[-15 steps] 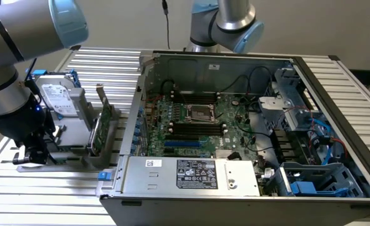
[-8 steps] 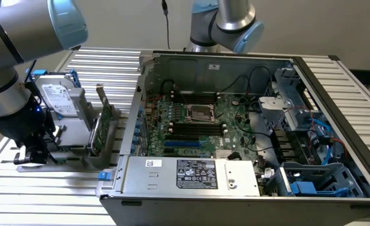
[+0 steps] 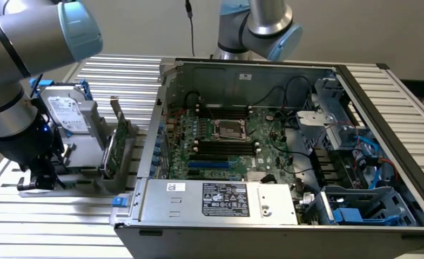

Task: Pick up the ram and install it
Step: 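Pick up the ram and move it above insertion slot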

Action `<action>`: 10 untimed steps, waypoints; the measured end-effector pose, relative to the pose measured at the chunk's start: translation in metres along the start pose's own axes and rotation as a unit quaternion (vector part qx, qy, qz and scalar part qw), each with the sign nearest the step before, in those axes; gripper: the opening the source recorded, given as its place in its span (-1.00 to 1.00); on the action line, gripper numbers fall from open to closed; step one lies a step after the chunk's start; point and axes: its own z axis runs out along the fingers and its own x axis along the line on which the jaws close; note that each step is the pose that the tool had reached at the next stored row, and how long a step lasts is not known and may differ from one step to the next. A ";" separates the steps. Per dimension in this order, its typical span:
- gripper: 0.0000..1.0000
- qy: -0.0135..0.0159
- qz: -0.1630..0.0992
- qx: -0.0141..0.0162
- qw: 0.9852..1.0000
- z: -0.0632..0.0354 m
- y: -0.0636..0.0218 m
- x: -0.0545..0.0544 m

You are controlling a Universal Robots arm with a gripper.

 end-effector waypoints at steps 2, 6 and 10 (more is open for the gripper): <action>-0.15 0.000 0.002 -0.001 1.000 0.0016 0.0000 0.000; -0.15 -0.002 0.006 -0.004 1.000 0.0040 0.0000 0.000; -0.15 -0.004 0.009 -0.009 1.000 0.0055 0.0001 0.000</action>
